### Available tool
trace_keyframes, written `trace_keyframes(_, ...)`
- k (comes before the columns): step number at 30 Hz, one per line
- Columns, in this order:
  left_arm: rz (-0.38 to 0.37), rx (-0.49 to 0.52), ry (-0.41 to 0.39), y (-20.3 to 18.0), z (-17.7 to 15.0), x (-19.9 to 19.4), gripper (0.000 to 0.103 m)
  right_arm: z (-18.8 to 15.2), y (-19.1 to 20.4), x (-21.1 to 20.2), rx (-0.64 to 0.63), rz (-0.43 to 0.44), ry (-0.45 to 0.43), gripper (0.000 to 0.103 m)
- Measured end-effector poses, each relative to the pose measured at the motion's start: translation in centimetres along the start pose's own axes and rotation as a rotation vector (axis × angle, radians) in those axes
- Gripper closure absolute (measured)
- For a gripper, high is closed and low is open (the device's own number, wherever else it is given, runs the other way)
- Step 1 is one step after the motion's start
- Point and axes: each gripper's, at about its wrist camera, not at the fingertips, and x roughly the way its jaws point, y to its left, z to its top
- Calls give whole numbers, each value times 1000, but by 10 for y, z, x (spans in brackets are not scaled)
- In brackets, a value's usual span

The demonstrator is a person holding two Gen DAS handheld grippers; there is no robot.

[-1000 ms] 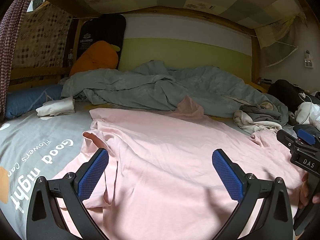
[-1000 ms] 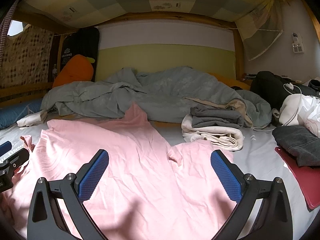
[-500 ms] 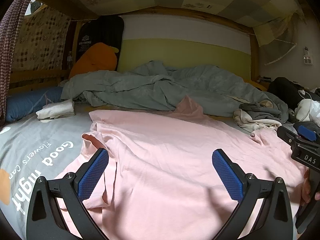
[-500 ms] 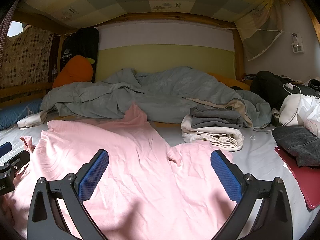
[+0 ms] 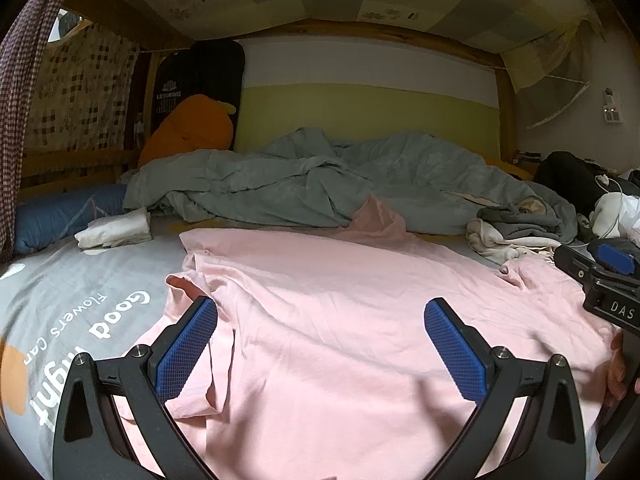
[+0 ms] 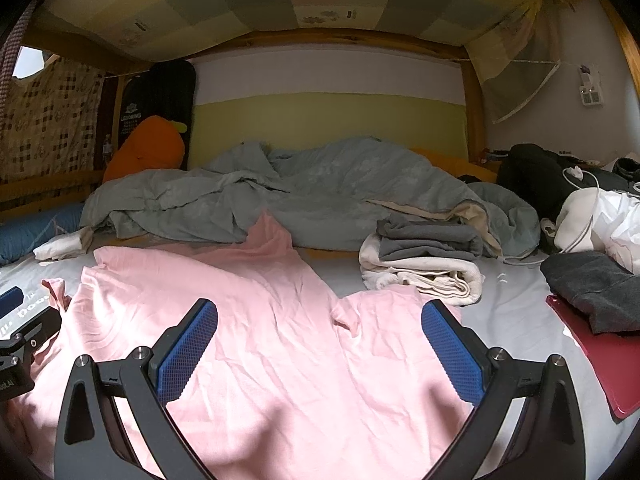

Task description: Fold small clothes

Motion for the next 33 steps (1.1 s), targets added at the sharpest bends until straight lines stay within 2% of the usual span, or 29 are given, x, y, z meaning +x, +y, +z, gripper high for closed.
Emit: trace_keyframes(33,10,20,-11,-5,2,-2,0,-1,12,-8,-53,-12,-10,1)
